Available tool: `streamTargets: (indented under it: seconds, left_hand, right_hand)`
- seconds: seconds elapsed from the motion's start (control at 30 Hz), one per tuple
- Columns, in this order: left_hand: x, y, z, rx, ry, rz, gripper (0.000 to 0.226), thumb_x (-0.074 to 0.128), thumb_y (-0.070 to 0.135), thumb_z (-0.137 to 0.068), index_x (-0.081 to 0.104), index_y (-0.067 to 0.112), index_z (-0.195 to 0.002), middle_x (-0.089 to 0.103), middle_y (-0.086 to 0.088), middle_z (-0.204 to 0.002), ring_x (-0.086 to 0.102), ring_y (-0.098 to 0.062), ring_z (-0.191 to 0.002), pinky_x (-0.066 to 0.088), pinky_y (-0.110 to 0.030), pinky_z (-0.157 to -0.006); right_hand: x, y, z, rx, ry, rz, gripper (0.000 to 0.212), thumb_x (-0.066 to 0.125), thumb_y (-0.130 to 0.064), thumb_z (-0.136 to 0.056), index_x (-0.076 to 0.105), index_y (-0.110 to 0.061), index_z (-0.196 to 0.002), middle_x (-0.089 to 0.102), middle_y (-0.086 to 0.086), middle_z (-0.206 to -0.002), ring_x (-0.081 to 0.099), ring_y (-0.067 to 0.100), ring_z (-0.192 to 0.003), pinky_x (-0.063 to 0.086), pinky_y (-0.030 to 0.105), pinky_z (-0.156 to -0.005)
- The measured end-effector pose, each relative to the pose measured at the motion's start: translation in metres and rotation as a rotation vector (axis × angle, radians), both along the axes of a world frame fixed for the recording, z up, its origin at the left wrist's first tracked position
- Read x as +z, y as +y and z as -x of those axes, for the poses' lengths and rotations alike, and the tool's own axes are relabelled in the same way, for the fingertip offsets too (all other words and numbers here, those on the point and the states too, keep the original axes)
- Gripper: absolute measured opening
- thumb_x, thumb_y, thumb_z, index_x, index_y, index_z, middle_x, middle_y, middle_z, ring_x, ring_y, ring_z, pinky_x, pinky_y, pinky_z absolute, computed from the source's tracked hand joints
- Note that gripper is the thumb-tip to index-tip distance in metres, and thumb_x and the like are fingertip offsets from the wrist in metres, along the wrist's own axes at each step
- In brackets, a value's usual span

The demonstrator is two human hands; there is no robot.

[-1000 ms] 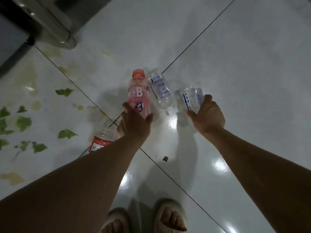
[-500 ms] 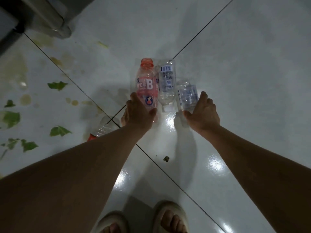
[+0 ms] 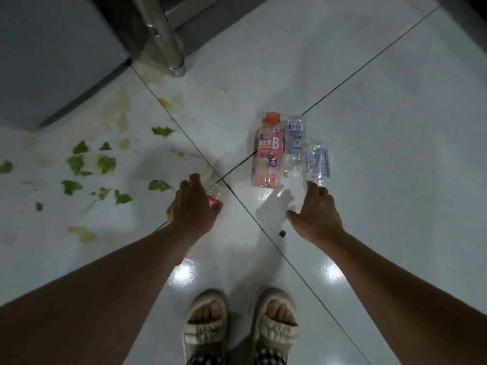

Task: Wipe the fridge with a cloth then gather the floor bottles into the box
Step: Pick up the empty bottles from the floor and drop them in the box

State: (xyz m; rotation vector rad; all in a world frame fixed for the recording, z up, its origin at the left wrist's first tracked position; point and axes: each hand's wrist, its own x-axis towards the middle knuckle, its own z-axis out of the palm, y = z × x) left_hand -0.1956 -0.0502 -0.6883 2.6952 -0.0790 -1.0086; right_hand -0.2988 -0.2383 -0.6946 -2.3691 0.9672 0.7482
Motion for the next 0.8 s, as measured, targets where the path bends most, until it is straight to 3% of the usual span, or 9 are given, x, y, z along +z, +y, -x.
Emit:
streamTargets:
  seconds: [0.37,0.8]
  left_hand:
    - [-0.071,0.060,0.046,-0.015,0.022,-0.097,0.081,0.073,0.037,-0.077,0.025,0.010,-0.138,0.043,-0.015,-0.133,0.045,-0.031,-0.122,0.040,-0.045,-0.100]
    - [-0.131,0.052,0.046,0.013,-0.036,-0.071,0.075,0.072,0.032,-0.078,0.029,0.005,-0.133,0.048,-0.018,-0.127,0.048,-0.035,-0.118,0.042,-0.050,-0.099]
  right_hand:
    - [-0.056,0.074,0.004,0.290,-0.001,0.008,0.071,0.064,-0.028,-0.085,0.024,-0.011,-0.141,0.037,0.012,-0.138,0.037,0.028,-0.125,0.040,0.038,-0.096]
    - [-0.103,0.072,0.025,0.349,-0.006,0.044,0.061,0.063,-0.027,-0.083,0.033,-0.013,-0.133,0.042,0.009,-0.130,0.040,0.027,-0.118,0.040,0.036,-0.089]
